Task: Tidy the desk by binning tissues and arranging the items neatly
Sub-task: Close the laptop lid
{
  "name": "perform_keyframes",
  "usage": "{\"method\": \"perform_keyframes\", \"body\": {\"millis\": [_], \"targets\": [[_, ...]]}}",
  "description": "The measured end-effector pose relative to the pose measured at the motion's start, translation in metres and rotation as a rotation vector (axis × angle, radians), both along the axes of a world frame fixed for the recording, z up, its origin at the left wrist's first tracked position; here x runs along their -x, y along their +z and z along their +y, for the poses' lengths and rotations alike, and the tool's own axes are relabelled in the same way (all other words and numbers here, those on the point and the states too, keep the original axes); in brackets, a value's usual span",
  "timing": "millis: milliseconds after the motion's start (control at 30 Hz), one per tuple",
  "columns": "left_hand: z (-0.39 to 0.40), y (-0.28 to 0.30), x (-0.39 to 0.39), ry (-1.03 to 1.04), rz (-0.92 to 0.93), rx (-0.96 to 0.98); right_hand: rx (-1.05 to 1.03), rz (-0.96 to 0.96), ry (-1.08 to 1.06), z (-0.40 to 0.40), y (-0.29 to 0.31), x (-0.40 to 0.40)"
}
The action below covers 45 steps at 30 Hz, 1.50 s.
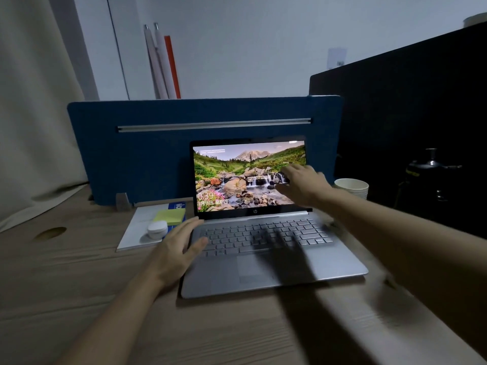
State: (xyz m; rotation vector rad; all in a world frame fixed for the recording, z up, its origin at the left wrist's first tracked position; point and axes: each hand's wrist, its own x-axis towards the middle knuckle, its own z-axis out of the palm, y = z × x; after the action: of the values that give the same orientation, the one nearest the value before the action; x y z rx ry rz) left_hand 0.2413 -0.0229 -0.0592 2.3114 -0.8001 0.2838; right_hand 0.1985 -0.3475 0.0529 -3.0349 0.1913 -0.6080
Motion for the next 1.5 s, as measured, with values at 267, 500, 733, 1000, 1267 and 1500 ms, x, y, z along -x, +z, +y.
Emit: {"method": "perform_keyframes", "body": {"millis": [267,500,733,1000,1267,1500], "targets": [[-0.017,-0.002,-0.032,-0.022,-0.011,-0.015,0.053,-0.055,0.033,0.002,0.016,-0.067],[-0.018,-0.006,-0.034,-0.038,-0.002,0.044,0.048,-0.13,-0.004,0.006,0.036,-0.112],[-0.017,-0.004,-0.036,-0.028,0.004,0.098,0.21,-0.252,-0.046,0.011,0.045,-0.1],[-0.014,-0.012,-0.03,0.005,-0.069,0.035,0.239,-0.3,0.002,0.025,0.047,-0.039],[0.005,-0.01,0.028,0.099,0.042,0.068,0.204,-0.3,0.089,0.036,0.015,0.045],[0.021,-0.008,0.082,0.167,0.127,0.1,0.19,-0.197,0.139,0.045,-0.04,0.117]]}}
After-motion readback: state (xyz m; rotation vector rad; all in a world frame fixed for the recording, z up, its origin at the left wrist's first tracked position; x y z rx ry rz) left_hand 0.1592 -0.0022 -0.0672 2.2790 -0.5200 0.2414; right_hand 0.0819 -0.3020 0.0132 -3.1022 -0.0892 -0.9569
